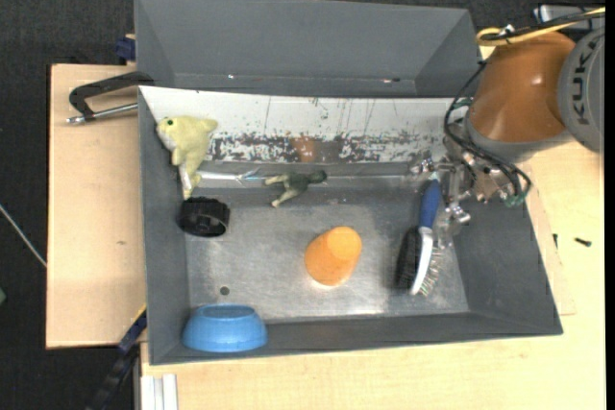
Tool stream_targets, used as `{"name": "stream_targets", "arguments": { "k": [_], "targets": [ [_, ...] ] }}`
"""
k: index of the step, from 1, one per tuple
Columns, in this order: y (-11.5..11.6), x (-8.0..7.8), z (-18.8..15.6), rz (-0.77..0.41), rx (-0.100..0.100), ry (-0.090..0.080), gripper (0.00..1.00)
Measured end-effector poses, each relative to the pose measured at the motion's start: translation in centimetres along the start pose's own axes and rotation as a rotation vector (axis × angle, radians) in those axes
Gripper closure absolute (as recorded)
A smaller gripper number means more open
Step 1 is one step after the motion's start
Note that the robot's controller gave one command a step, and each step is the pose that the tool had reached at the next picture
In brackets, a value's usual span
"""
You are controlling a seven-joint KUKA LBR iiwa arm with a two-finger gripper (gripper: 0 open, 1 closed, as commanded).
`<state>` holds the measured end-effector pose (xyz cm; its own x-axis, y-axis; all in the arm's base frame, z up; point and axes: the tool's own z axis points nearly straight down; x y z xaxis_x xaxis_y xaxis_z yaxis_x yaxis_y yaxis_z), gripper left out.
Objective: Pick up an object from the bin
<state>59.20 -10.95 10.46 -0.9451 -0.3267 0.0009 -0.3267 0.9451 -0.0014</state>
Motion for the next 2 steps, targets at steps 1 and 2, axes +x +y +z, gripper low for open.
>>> {"name": "stream_targets", "arguments": {
  "k": [1,2],
  "targets": [
    [-0.96,0.86,-0.10,-0.182,-0.001,-0.002,0.00],
    [-0.92,0.82,-0.10,-0.183,-0.001,-0.004,1.00]
  ]
}}
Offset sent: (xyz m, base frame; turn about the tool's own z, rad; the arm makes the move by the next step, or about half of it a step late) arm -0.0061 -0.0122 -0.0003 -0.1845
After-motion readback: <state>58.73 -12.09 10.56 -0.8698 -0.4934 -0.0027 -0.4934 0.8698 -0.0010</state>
